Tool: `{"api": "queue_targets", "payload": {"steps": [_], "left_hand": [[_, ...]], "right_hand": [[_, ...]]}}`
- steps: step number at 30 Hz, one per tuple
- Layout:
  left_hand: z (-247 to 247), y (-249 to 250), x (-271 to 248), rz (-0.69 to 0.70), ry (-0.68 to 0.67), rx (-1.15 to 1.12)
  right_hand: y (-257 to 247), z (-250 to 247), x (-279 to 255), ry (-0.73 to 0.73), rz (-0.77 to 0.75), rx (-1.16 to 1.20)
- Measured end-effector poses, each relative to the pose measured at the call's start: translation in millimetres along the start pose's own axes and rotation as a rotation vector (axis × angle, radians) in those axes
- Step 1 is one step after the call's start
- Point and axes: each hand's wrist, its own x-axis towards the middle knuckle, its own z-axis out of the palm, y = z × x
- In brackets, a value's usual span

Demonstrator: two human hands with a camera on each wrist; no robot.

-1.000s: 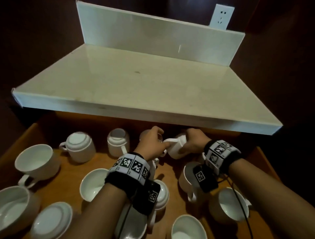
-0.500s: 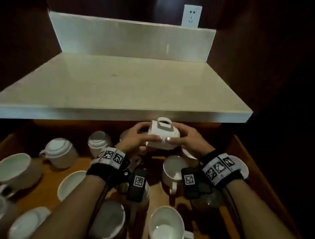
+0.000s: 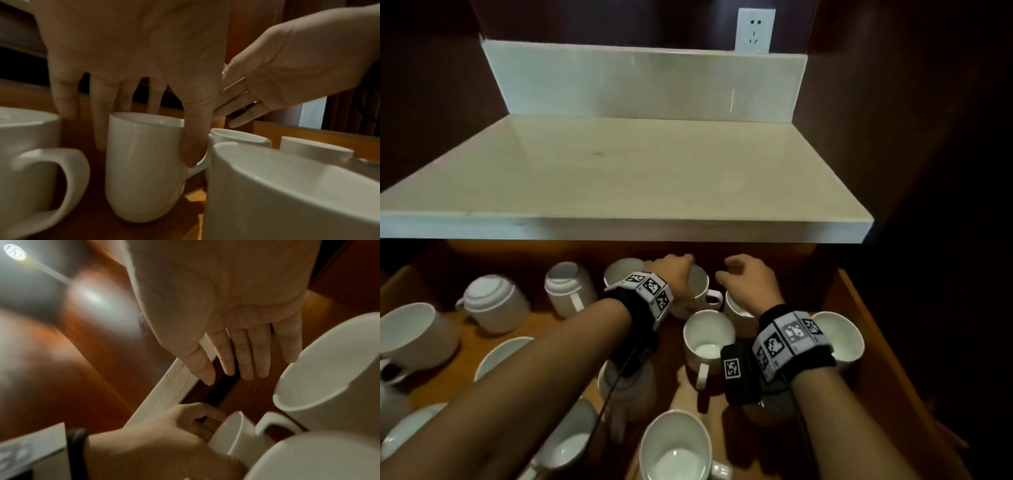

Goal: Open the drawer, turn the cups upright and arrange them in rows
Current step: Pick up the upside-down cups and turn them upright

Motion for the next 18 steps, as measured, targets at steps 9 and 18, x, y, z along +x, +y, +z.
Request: {"api": "queue_targets", "payload": {"steps": [9,18], "left_hand": [[-9,-9,4,-0.011,-0.089,0.128],[-20,-74,-8,-0.227,-0.24,0.017]], "right_hand": [[10,4,-2,-0.049,-0.034,-0.185],[3,13,-6,-0.068,-0.093,-0.234]]}}
